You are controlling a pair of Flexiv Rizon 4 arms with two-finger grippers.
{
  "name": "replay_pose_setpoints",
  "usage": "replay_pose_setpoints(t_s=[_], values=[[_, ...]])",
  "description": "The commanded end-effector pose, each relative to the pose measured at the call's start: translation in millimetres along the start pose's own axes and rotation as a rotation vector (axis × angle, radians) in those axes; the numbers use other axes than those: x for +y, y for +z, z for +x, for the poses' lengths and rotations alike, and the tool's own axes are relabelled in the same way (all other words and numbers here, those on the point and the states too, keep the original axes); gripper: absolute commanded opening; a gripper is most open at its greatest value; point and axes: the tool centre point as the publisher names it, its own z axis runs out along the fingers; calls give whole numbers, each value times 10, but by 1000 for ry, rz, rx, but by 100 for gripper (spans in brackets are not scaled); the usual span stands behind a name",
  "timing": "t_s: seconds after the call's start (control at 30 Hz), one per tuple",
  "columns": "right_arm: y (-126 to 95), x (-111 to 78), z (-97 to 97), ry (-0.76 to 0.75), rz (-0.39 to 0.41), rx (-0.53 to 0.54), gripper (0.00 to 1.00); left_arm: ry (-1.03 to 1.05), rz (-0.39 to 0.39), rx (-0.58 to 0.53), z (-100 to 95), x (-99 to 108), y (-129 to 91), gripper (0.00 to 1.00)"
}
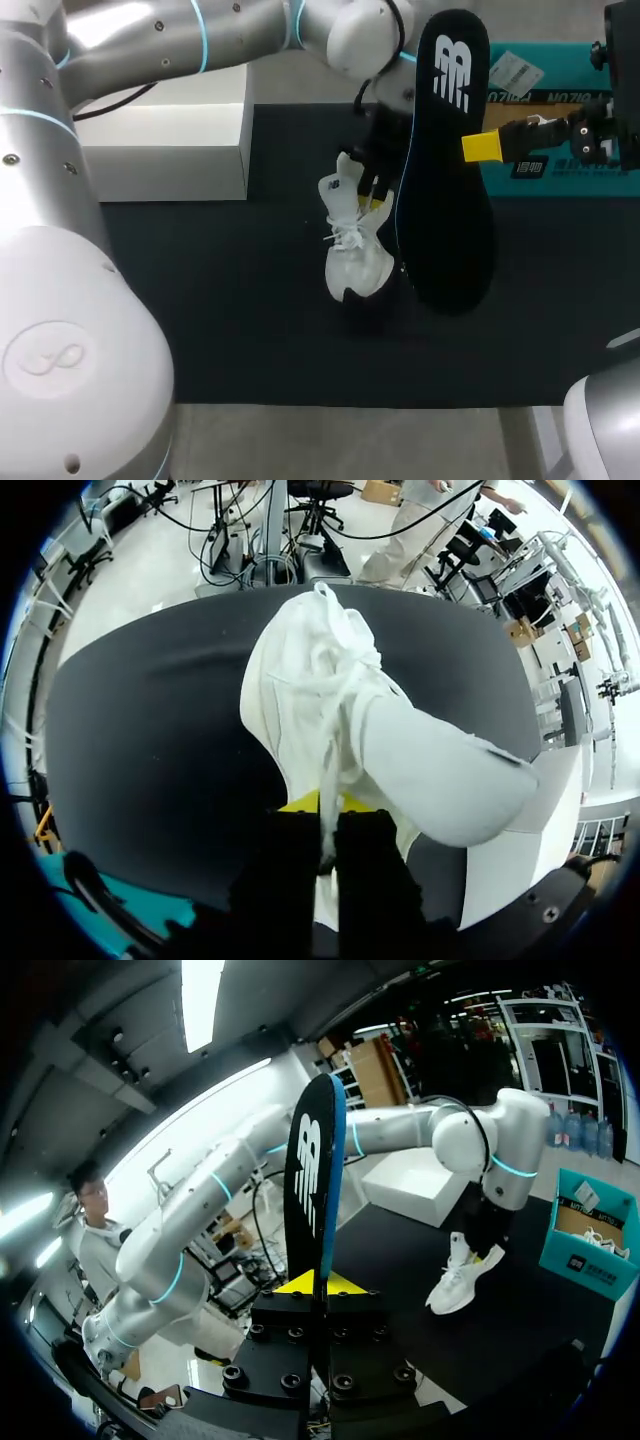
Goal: Take the shoe out of the shoebox, open the shoe tongue, remove and reinsert the insole, then place the shoe into the shoebox
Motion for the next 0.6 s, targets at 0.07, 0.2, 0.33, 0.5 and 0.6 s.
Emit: replay_pose_setpoints(t_s=[0.07,0.2,0.33,0.5,0.6], values=[[20,39,-4,1,7,1,0,-14,16,23,-49,119,78,0],[20,39,-4,1,7,1,0,-7,20,14,-39,122,75,0],[20,39,-4,1,7,1,0,-10,-6,35,1,91,11,0],[20,39,-4,1,7,1,0,-16,-6,70,44,75,15,0],[20,39,-4,1,7,1,0,-12,-2,73,58,52,14,0]])
